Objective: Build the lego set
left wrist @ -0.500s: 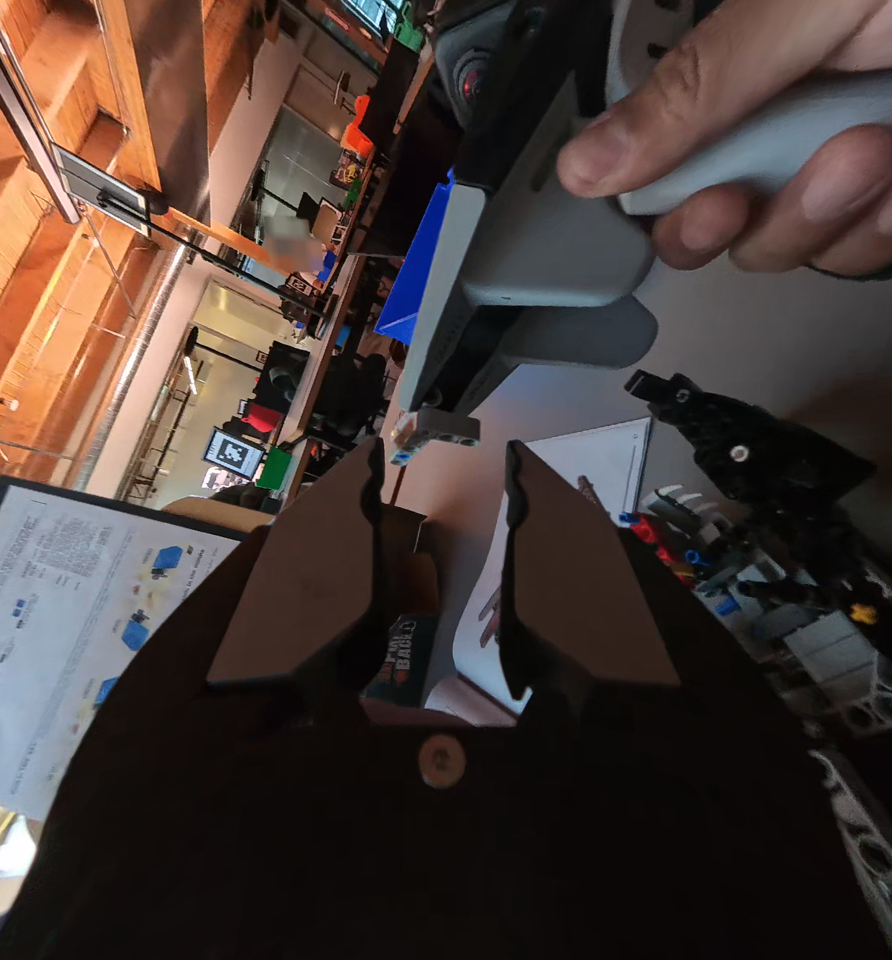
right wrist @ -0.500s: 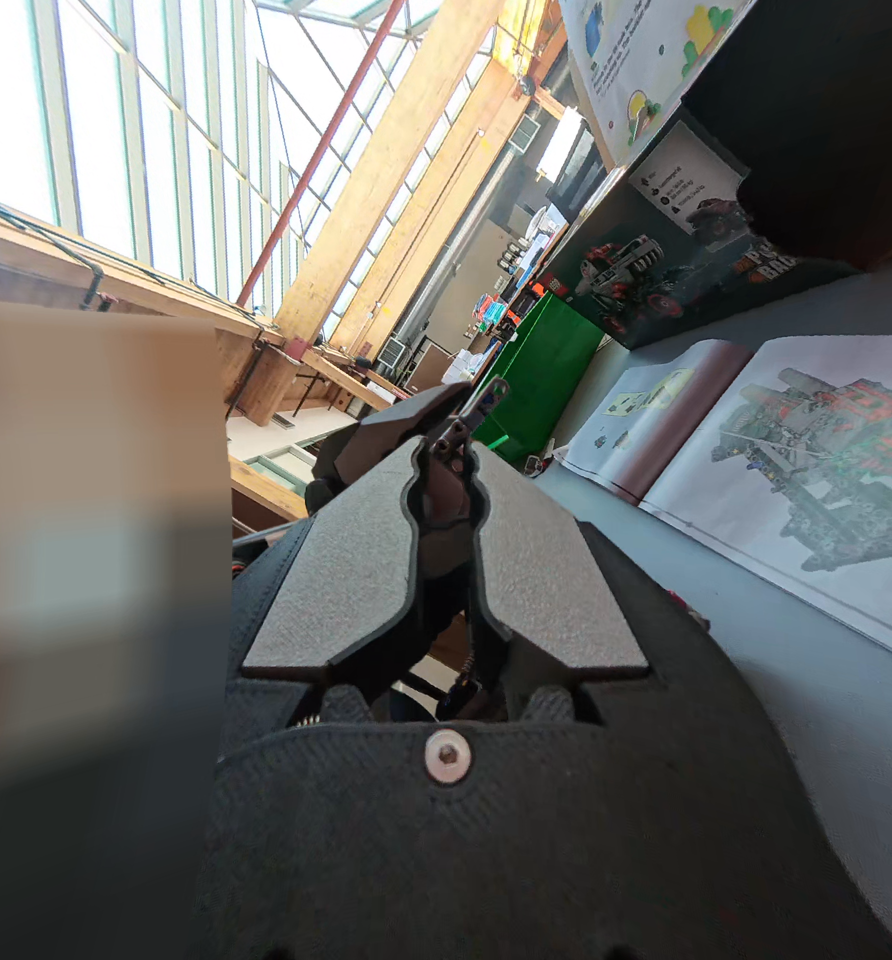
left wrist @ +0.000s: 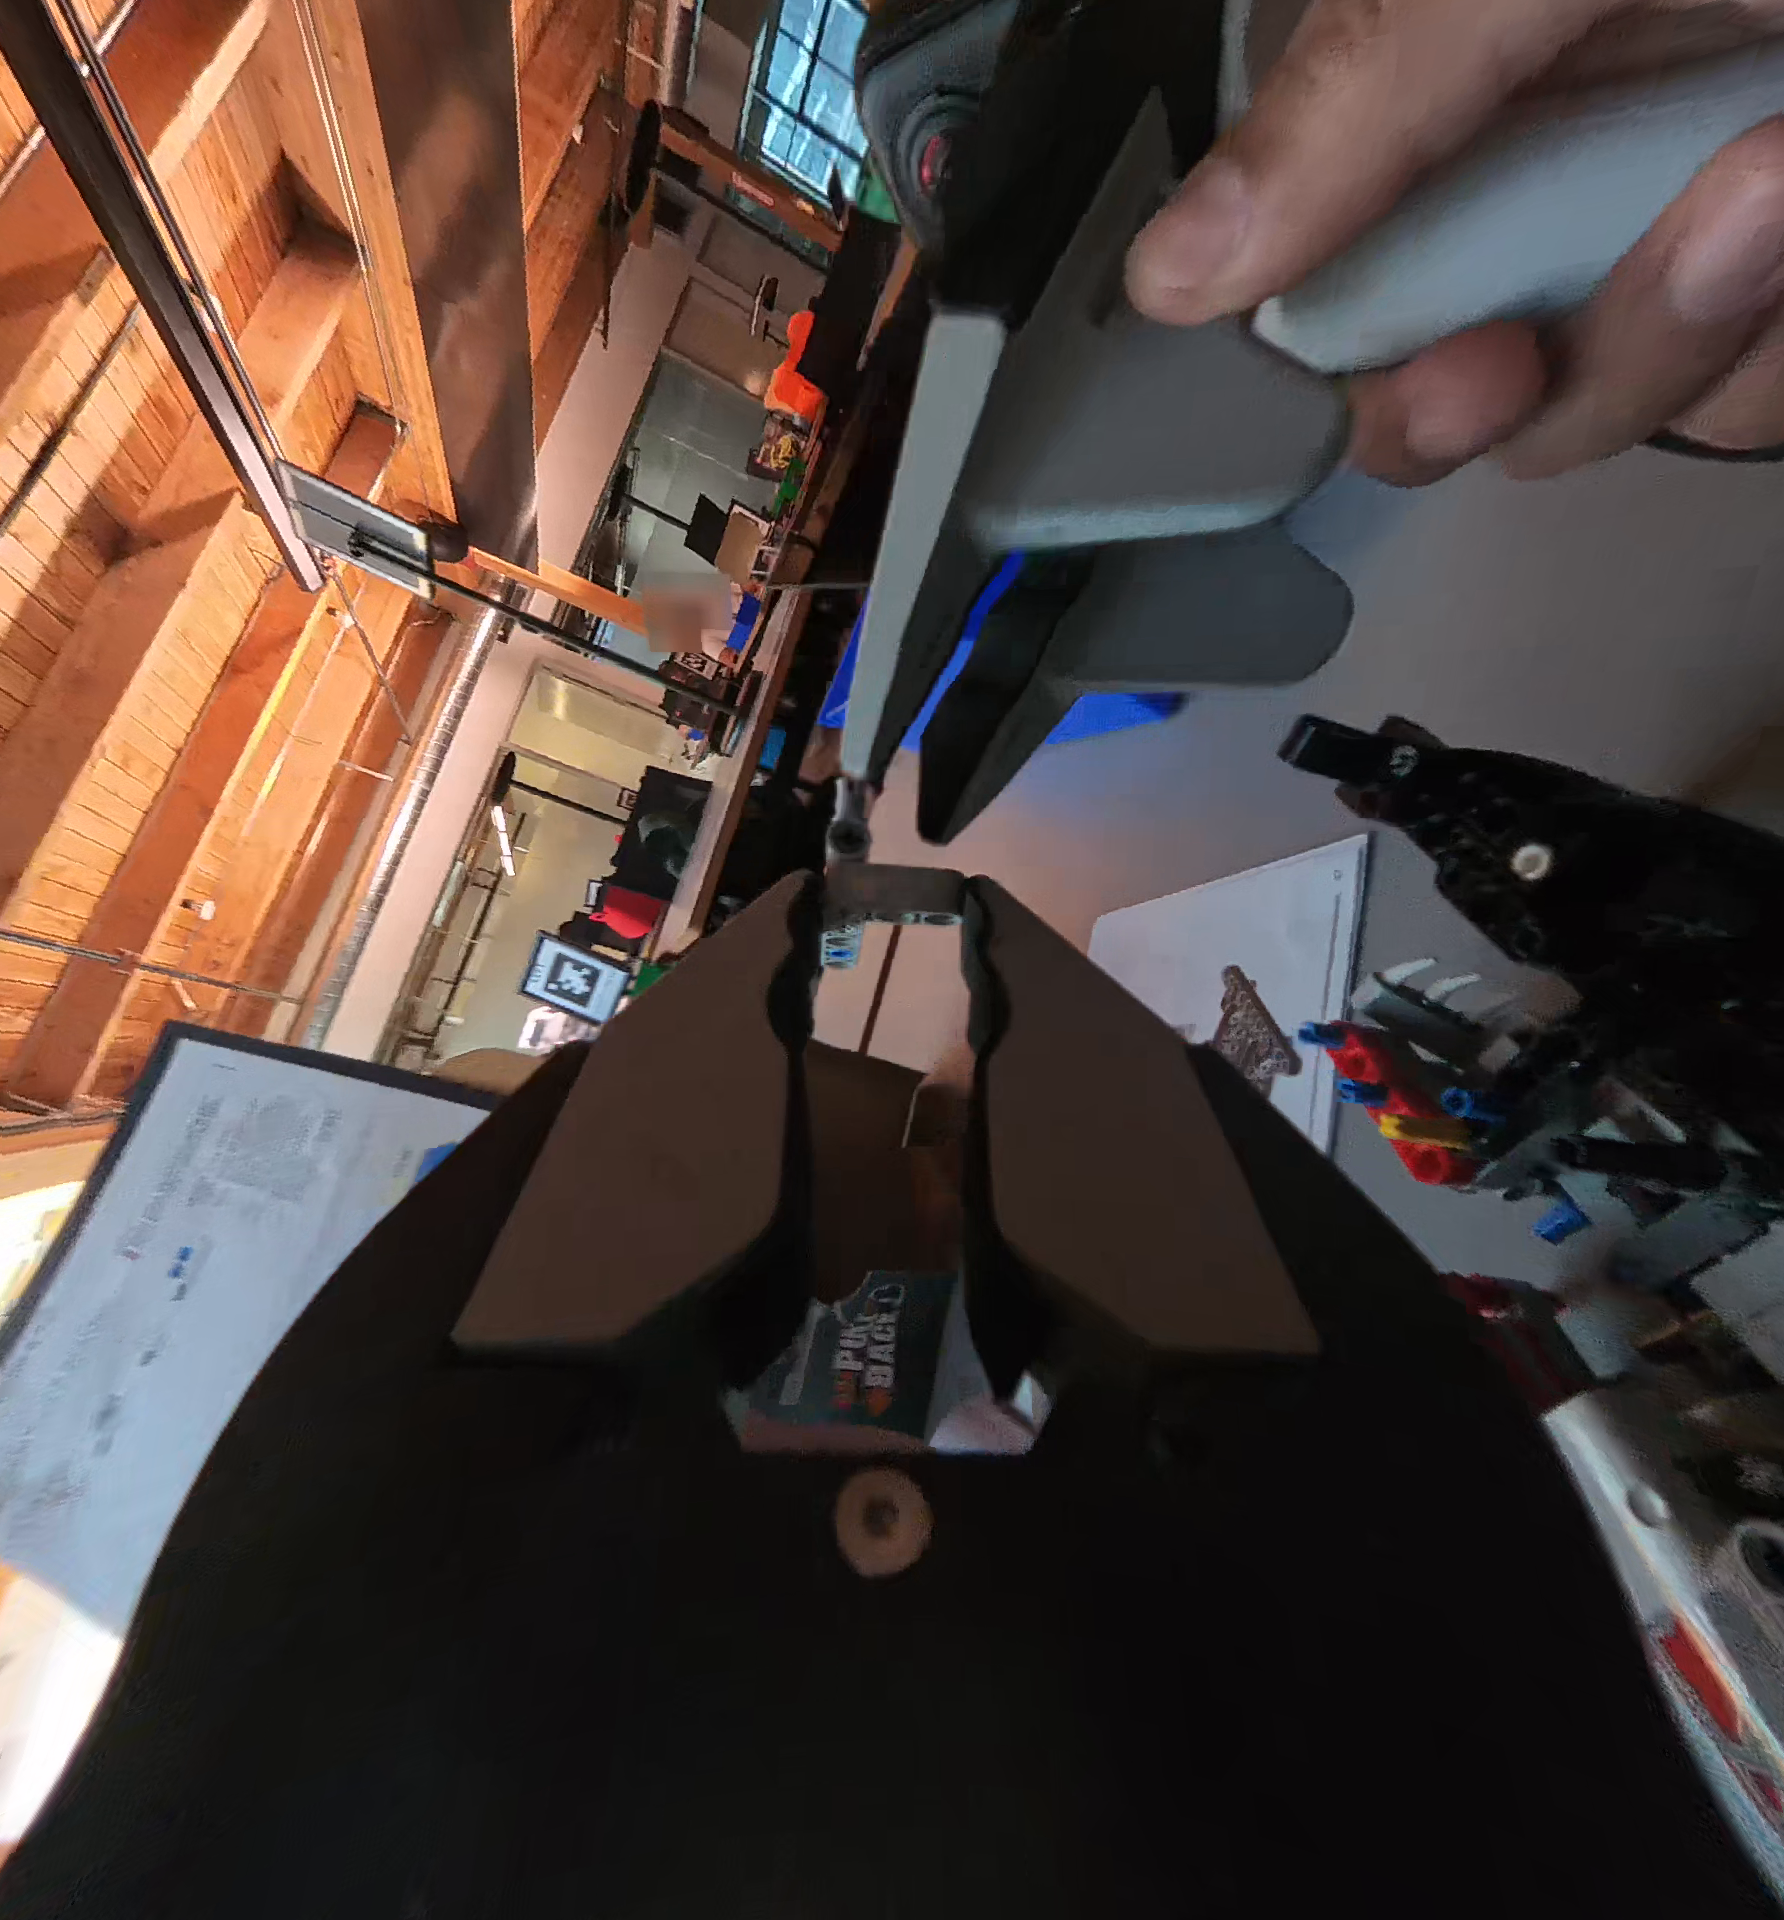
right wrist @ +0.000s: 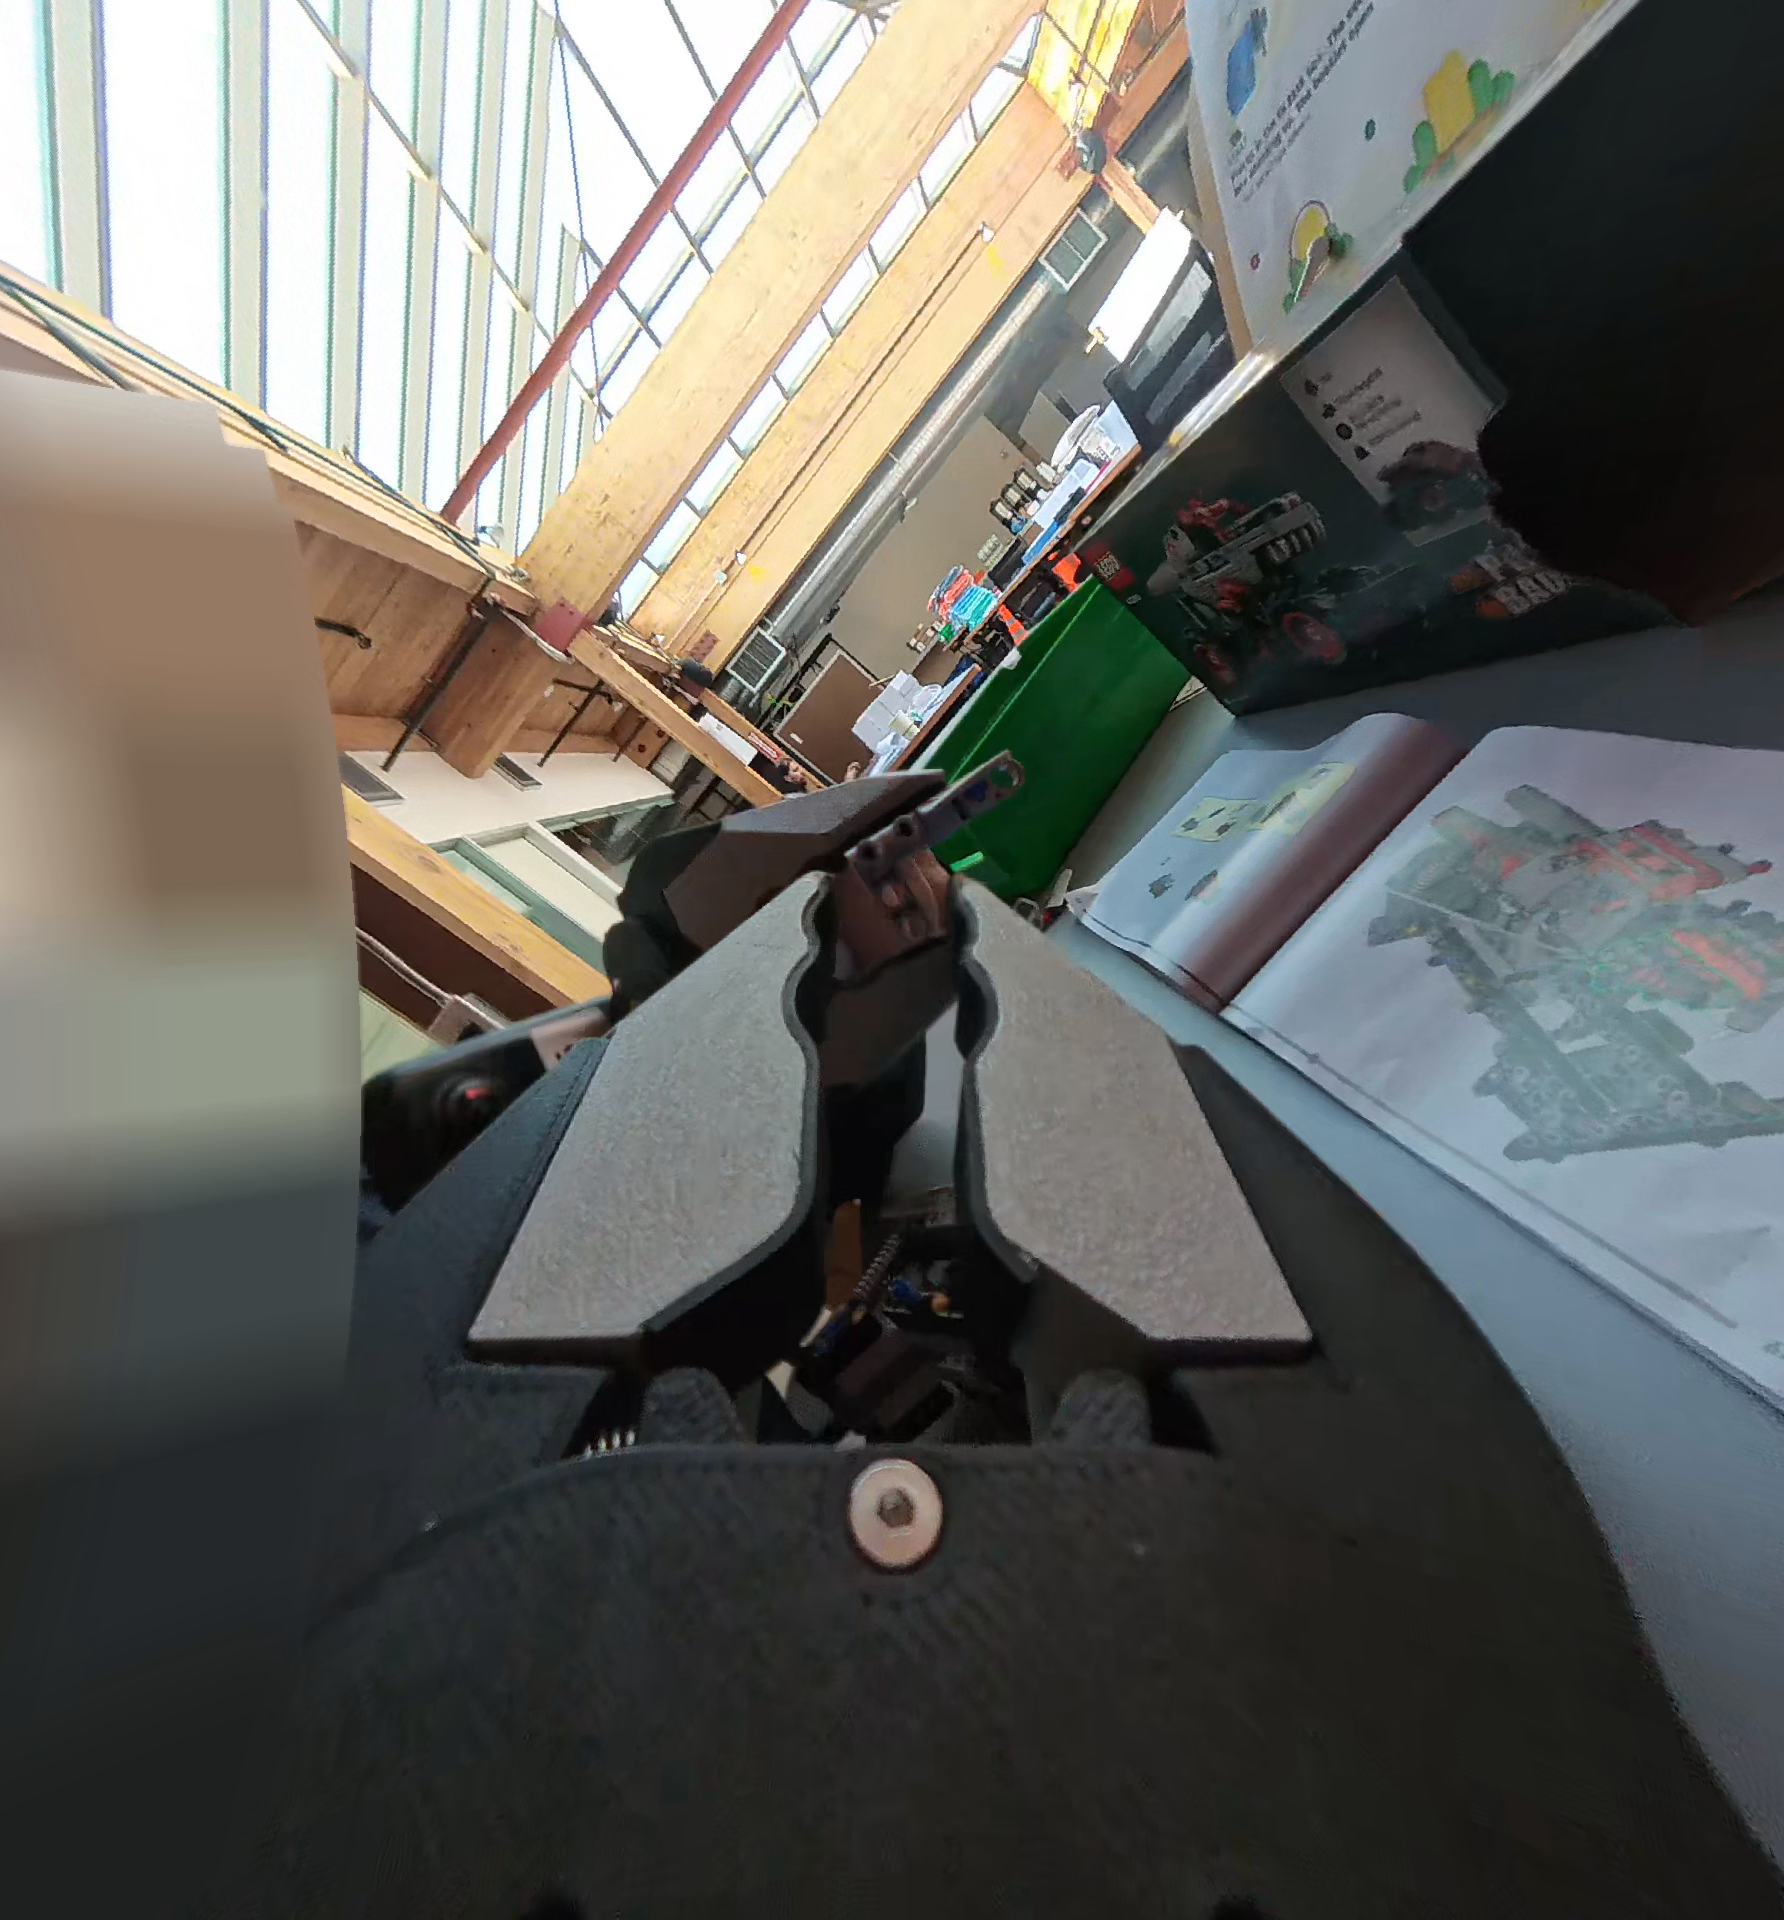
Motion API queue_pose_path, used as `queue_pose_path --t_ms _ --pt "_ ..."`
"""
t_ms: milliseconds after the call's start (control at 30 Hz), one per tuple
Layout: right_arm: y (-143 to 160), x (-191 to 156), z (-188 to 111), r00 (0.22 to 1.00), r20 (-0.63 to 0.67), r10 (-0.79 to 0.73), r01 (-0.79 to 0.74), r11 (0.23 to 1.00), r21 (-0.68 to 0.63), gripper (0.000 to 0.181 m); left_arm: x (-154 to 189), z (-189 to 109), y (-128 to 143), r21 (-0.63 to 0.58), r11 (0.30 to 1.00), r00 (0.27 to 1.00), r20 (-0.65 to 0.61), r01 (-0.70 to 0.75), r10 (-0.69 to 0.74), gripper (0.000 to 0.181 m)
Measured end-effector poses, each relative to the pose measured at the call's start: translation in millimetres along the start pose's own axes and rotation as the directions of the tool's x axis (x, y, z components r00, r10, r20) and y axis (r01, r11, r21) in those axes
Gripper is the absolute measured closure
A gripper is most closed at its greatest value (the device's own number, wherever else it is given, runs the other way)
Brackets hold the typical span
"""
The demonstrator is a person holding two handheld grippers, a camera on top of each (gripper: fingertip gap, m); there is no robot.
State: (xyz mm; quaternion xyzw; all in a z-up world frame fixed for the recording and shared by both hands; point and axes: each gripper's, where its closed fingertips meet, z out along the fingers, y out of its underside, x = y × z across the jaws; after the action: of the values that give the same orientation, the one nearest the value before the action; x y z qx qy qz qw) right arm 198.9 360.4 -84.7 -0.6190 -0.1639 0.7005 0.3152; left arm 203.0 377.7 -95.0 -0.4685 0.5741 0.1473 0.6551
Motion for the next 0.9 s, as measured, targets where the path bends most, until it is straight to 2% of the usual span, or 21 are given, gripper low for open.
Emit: queue_pose_path --t_ms 33,100,133,233,333,400,467,567,700,767,833,900 --pt "-3 0 -4 0.999 -0.007 -0.044 0.044 0.999 -0.009 0.16 -3 -1 0 0.025 0.998 0.998 -0.016 0.054 -0.054 0.156" --pt "-12 -5 -15 0.984 -0.004 -0.176 0.176 0.984 -0.03 0.162 -6 -6 -3 0.096 0.977 0.98 -0.082 0.19 -0.182 0.156" --pt "-16 -6 -20 0.967 -0.006 -0.255 0.254 0.966 -0.055 0.162 -4 -11 -10 0.156 0.951 0.958 -0.153 0.265 -0.242 0.156" --pt "-14 -12 -24 0.886 0.011 -0.463 0.456 0.868 -0.198 0.168 -7 -25 -27 0.263 0.809 0.835 -0.341 0.526 -0.432 0.156" --pt "-3 -19 -16 0.783 0.068 -0.618 0.604 0.73 -0.32 0.164 -13 -36 -39 0.319 0.648 0.705 -0.495 0.692 -0.509 0.156" --pt "1 -20 -10 0.726 0.087 -0.682 0.659 0.653 -0.374 0.15 -14 -44 -46 0.317 0.546 0.611 -0.595 0.775 -0.521 0.157" --pt "5 -26 -4 0.681 0.13 -0.72 0.703 0.595 -0.389 0.153 -15 -49 -50 0.313 0.474 0.549 -0.652 0.823 -0.523 0.157" --pt "10 -38 3 0.644 0.204 -0.737 0.749 0.554 -0.363 0.158 -17 -45 -45 0.307 0.45 0.53 -0.647 0.839 -0.548 0.157" --pt "9 -35 12 0.632 0.2 -0.748 0.756 0.54 -0.37 0.171 -10 -43 -46 0.277 0.449 0.506 -0.668 0.85 -0.545 0.156" --pt "8 -32 14 0.625 0.183 -0.759 0.757 0.532 -0.379 0.17 -10 -40 -44 0.252 0.426 0.475 -0.667 0.869 -0.574 0.157" --pt "5 -28 16 0.598 0.15 -0.787 0.769 0.51 -0.386 0.171 -11 -37 -39 0.205 0.41 0.434 -0.668 0.888 -0.604 0.157" --pt "3 -20 17 0.584 0.117 -0.804 0.765 0.496 -0.411 0.173 -8 -34 -32 0.118 0.429 0.395 -0.656 0.895 -0.644 0.156"
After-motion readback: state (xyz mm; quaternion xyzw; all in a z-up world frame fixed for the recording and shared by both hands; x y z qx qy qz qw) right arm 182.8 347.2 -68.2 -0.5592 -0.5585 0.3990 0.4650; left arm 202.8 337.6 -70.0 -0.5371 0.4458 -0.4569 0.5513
